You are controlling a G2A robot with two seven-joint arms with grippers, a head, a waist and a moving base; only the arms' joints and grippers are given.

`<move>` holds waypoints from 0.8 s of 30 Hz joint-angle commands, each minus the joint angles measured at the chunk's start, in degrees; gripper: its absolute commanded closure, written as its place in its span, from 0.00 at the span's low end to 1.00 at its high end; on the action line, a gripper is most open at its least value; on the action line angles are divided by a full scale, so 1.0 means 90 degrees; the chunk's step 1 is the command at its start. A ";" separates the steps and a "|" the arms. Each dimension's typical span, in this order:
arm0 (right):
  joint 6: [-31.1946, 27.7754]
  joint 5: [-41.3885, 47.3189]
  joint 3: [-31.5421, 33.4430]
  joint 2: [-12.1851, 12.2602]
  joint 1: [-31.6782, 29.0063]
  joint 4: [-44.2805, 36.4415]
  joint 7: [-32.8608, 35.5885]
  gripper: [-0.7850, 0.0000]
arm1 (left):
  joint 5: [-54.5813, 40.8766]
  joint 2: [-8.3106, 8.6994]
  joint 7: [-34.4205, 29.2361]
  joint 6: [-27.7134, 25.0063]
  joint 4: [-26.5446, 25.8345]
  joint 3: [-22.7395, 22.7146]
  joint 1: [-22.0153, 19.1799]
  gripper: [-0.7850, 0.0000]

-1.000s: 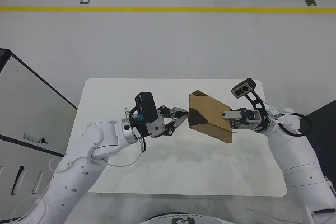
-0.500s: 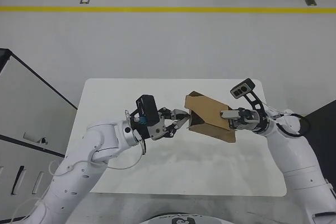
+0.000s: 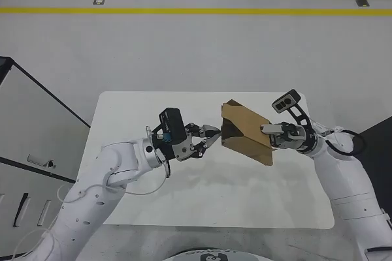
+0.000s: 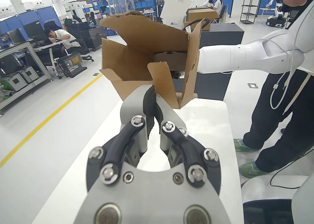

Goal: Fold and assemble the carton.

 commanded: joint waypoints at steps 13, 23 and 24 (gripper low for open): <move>-0.0182 -0.0292 -0.0023 -0.0012 0.0021 -0.0053 0.0267 1.00 | -0.0010 0.0014 0.0067 -0.0035 0.0127 -0.0201 0.0004 1.00; -0.0324 -0.0341 0.0105 -0.0004 -0.0034 -0.0112 0.0324 1.00 | 0.0030 0.0016 0.0047 -0.0061 0.0089 -0.0206 0.0049 1.00; -0.0353 -0.0367 0.0113 -0.0004 -0.0033 -0.0123 0.0314 1.00 | 0.0034 0.0014 0.0048 -0.0053 0.0091 -0.0197 0.0043 1.00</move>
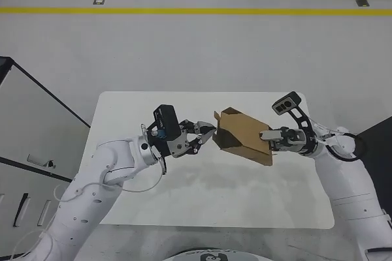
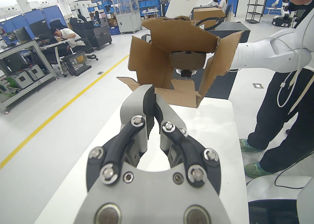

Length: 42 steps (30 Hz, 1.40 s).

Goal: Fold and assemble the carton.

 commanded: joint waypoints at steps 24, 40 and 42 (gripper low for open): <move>-0.0067 -0.0149 -0.0056 -0.0035 0.0123 0.0033 -0.0058 1.00 | 0.0047 -0.0037 -0.0122 -0.0425 0.0059 0.0325 -0.0232 1.00; -0.0148 -0.0544 0.0134 0.0051 -0.0006 -0.0109 0.0133 1.00 | 0.0171 0.0033 0.0071 -0.0368 -0.0059 -0.0208 -0.0069 1.00; -0.0141 -0.0619 0.0134 0.0075 -0.0023 -0.0163 0.0133 1.00 | 0.0172 0.0039 0.0076 -0.0386 -0.0080 -0.0239 -0.0057 1.00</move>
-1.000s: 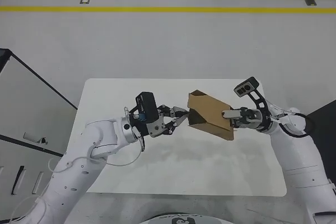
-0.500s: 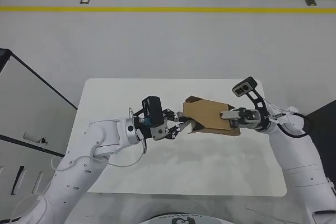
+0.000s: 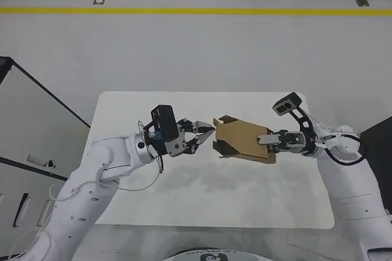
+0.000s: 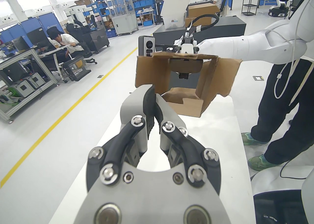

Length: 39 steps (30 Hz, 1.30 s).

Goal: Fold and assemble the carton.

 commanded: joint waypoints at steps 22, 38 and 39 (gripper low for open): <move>-0.0250 -0.0644 -0.0361 0.0281 0.0022 -0.0491 0.0000 1.00 | -0.0008 0.0050 0.0014 -0.0055 -0.0089 -0.0307 0.0082 1.00; -0.0276 -0.0344 -0.0311 0.0297 -0.0067 -0.0420 -0.0082 1.00 | -0.0045 0.0100 -0.0012 -0.0212 -0.0231 -0.0440 0.0339 1.00; -0.0275 -0.0344 -0.0315 0.0296 -0.0059 -0.0415 -0.0082 1.00 | -0.0046 0.0099 -0.0007 -0.0220 -0.0239 -0.0421 0.0337 1.00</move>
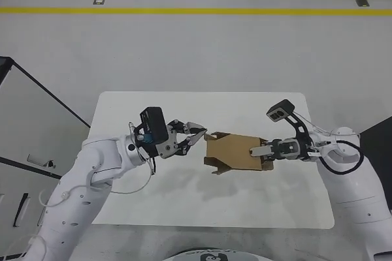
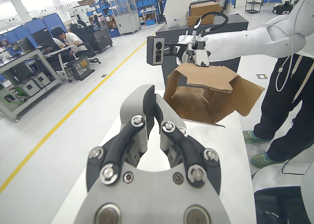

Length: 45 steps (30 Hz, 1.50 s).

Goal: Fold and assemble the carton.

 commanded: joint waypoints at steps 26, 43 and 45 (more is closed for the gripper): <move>0.0025 -0.0034 -0.0009 -0.0008 0.0016 0.0105 -0.0097 1.00 | -0.0065 -0.0037 -0.0020 0.0072 0.0034 0.0373 -0.0150 1.00; -0.0084 -0.0150 -0.0270 0.0127 0.0057 -0.0103 0.0082 1.00 | 0.0016 -0.0041 -0.0002 0.0115 0.0083 0.0398 -0.0226 1.00; -0.0080 -0.0196 -0.0326 0.0161 0.0068 -0.0135 0.0082 1.00 | 0.0046 -0.0041 0.0002 0.0099 0.0073 0.0414 -0.0229 1.00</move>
